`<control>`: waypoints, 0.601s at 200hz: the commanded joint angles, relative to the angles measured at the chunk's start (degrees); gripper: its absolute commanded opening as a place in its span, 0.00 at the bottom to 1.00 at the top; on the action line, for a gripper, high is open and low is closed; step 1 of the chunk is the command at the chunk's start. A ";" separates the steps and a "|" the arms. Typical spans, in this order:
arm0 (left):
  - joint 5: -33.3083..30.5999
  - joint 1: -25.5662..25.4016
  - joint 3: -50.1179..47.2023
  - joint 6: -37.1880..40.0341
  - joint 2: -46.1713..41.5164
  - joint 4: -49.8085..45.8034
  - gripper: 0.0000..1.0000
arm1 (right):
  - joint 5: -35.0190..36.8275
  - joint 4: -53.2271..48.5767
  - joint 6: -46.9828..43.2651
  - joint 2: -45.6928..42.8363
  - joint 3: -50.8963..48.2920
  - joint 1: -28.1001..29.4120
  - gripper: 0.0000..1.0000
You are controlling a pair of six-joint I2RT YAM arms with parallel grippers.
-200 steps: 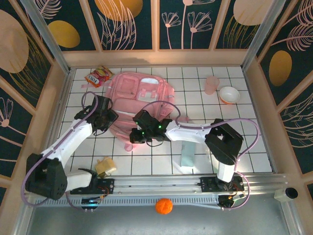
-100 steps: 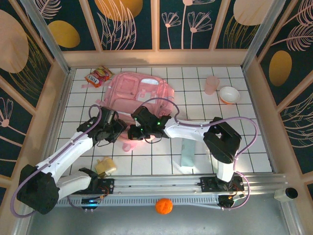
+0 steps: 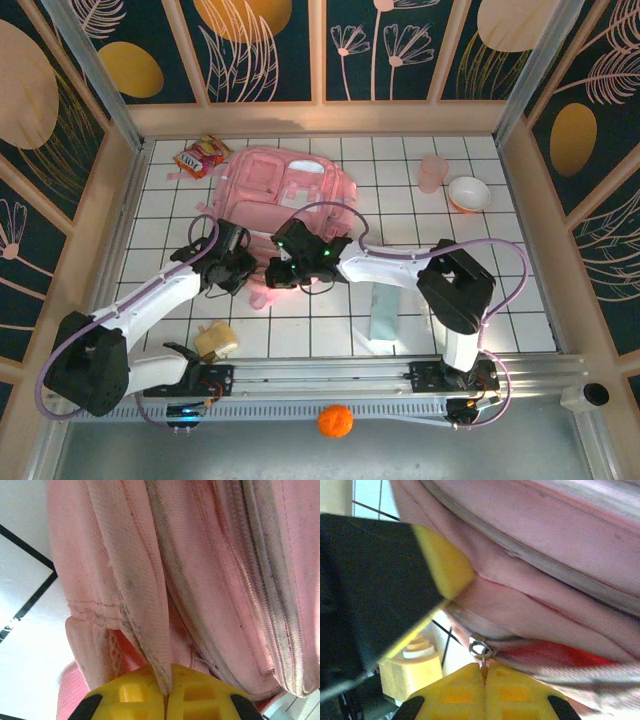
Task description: Pack the student bag
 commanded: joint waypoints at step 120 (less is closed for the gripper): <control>-10.48 0.29 7.68 12.75 -8.28 -13.38 0.00 | 1.06 -16.85 -28.11 -6.49 -1.98 -29.39 0.00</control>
